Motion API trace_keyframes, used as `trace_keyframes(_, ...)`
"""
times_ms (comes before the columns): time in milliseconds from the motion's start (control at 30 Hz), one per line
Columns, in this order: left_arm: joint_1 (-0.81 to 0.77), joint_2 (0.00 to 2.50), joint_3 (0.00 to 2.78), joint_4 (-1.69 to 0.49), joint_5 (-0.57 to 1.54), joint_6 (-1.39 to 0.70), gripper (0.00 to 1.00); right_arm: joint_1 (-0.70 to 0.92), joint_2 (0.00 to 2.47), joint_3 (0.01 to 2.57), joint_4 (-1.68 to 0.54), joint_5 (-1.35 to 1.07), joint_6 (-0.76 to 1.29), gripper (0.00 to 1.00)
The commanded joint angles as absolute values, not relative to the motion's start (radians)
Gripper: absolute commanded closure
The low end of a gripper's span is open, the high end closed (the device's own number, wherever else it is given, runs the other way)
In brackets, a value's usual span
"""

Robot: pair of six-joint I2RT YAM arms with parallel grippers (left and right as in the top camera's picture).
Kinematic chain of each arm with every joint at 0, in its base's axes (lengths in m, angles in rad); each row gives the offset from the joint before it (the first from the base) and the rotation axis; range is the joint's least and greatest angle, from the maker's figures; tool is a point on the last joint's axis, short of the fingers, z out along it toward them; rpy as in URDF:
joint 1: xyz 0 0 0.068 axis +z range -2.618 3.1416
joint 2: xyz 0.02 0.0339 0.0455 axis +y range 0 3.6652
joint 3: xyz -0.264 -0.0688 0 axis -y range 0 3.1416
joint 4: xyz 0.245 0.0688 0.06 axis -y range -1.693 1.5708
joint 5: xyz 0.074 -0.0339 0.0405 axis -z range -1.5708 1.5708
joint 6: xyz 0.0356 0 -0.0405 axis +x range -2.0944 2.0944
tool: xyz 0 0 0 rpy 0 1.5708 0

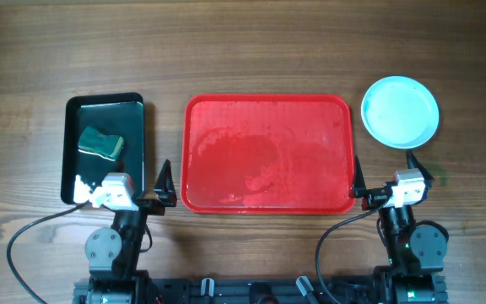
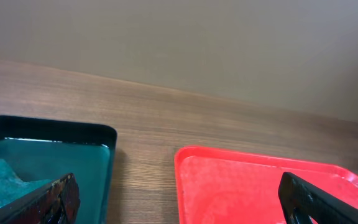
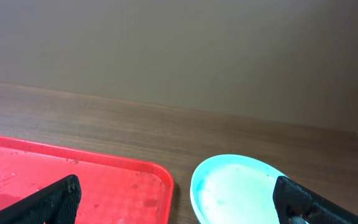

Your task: Clean dirty plates on tray and stack at the side

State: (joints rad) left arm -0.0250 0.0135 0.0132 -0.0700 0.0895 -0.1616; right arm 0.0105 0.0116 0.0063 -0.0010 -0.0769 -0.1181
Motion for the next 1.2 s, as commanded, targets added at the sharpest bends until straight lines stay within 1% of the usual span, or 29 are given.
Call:
trace_keyframes(0,-0.02,0.003,0.006,-0.074,0.068,-0.037,0.0,0.015,0.004,0.006,0.001,-0.063,-0.129,0.0)
trace_keyframes(100,-0.02,0.003,0.006,-0.075,0.054,0.072,0.0,0.015,0.004,0.006,0.001,-0.063,-0.13,0.0)
trace_keyframes(567,-0.019,0.003,0.006,-0.062,-0.162,0.071,0.0,0.015,0.004,0.006,0.001,-0.063,-0.13,0.0)
trace_keyframes(767,-0.019,0.003,0.006,-0.061,-0.181,0.039,0.0,0.015,0.004,0.006,0.001,-0.063,-0.129,0.0)
trace_keyframes(1167,-0.022,0.003,0.006,-0.066,-0.127,0.05,0.0,0.015,0.004,0.006,0.001,-0.063,-0.13,0.0)
